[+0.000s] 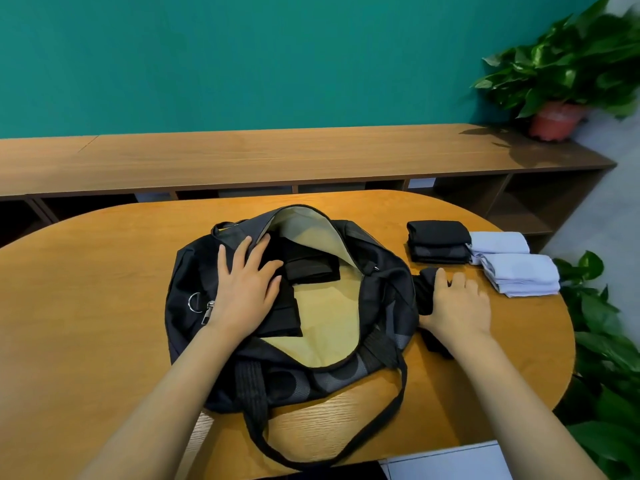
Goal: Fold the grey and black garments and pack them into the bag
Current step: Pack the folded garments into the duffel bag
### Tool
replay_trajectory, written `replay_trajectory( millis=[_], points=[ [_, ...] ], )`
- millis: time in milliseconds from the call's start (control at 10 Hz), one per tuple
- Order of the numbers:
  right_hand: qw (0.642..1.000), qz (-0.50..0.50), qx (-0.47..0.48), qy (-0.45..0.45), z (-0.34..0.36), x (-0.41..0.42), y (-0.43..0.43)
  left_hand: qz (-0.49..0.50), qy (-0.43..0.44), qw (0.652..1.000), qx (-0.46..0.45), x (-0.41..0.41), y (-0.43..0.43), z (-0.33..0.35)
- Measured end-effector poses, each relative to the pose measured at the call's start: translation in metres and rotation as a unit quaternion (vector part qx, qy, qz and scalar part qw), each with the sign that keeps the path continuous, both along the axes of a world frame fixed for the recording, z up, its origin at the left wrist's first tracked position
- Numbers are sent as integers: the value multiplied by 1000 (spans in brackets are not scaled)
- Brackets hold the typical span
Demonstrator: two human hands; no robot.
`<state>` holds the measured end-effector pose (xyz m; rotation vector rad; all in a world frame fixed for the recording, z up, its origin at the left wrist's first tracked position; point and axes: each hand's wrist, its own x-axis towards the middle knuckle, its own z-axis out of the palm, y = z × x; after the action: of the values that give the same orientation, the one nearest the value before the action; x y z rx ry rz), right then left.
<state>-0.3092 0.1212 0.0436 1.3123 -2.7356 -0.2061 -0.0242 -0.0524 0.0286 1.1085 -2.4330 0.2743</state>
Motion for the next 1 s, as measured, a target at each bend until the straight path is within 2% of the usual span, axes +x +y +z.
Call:
replay_trajectory(
  millis=[100,200,300,400,700,900,1000],
  points=[
    [999,30,-5,21,0,-1,8,-4,3,1000,-1,0,0,0],
    [995,43,-1,-92,-10,-2,15,-1,3,1000,2,0,1,1],
    [986,32,-18,-165,-15,0,21,-1,2,1000,5,0,1,1],
    [980,22,-48,-190,-15,-2,24,-6,4,1000,8,1,3,3],
    [985,12,-125,-116,-28,10,20,-5,-7,1000,25,8,16,7],
    [967,-12,-226,-120,-1,8,23,-28,0,1000,10,13,27,14],
    [939,5,-316,-134,32,22,24,-61,2,998,-8,17,36,17]
  ],
)
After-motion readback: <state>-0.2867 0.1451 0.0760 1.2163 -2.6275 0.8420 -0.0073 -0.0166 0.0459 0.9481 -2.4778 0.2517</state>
